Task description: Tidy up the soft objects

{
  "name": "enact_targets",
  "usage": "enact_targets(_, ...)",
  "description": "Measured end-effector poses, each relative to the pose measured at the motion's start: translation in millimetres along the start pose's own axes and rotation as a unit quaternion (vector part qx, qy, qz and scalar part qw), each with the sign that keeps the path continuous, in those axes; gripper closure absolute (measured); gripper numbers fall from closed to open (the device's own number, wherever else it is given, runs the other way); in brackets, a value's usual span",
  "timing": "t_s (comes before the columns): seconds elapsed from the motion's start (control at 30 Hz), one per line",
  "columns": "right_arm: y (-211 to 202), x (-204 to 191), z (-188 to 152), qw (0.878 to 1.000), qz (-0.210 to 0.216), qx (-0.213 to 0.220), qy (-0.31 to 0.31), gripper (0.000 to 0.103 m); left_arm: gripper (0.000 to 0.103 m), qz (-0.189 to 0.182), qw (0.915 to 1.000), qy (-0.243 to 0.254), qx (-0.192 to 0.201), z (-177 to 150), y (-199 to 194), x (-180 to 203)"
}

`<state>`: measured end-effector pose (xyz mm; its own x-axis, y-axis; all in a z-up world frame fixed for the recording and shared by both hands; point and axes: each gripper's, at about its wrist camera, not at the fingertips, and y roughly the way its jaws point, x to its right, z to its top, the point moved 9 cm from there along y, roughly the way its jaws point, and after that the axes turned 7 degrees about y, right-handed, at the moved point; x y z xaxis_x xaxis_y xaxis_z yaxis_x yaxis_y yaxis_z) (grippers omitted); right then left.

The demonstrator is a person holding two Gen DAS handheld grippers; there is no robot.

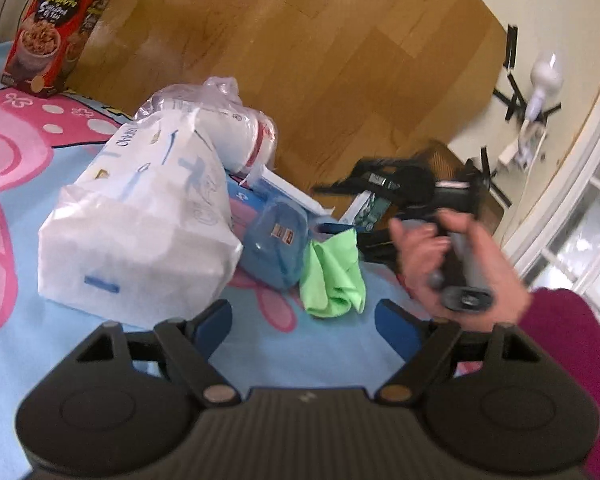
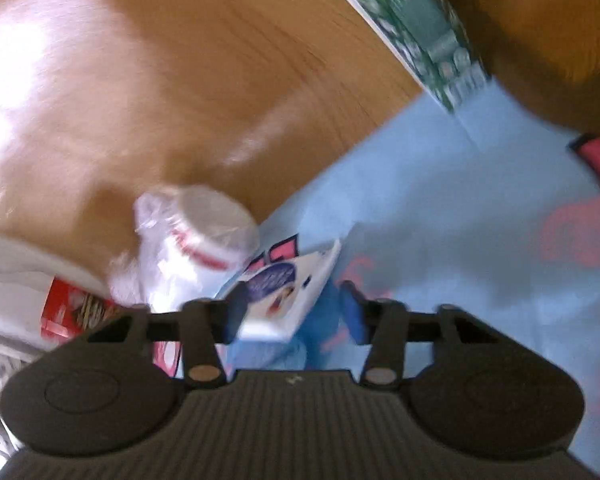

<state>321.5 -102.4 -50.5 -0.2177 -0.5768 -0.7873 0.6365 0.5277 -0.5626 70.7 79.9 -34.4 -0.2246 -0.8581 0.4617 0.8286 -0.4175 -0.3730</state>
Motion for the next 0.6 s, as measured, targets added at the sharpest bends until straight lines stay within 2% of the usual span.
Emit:
enact_targets(0.03,5.6,-0.7,-0.2,1.000,-0.006,-0.004,0.000,0.080,0.022,-0.001,1.0000,0.000,0.002,0.5,1.4,1.2)
enact_targets(0.1,2.1,-6.1,-0.5,1.000,-0.002,0.006,-0.009,0.088,0.022,-0.002,1.0000,0.004,0.006,1.0,0.8,3.7)
enact_targets(0.23,-36.0,-13.0,-4.9,0.997,-0.006,0.041,-0.069,0.090,0.022,-0.008,0.9999,-0.001,0.012,1.8,-1.3,1.9)
enact_targets(0.3,-68.0,-6.0,-16.2,0.994,-0.008,0.053,-0.100,0.091,0.022,-0.010,0.9998,-0.005,0.014,1.9,-2.9,0.2)
enact_targets(0.4,-133.1,23.7,-44.1,0.990,0.003,0.062,-0.127,0.092,0.021,-0.014,0.9998,-0.005,0.012,2.2,-1.9,0.7)
enact_targets(0.47,-174.4,51.7,-63.7,0.989,0.006,0.067,-0.128,0.096,0.021,-0.022,0.9997,0.004,-0.002,0.4,1.7,5.0)
enact_targets(0.6,-251.6,123.2,-104.8,0.988,-0.016,0.089,-0.122,0.097,0.021,-0.038,0.9974,0.054,-0.030,-6.9,5.8,37.0)
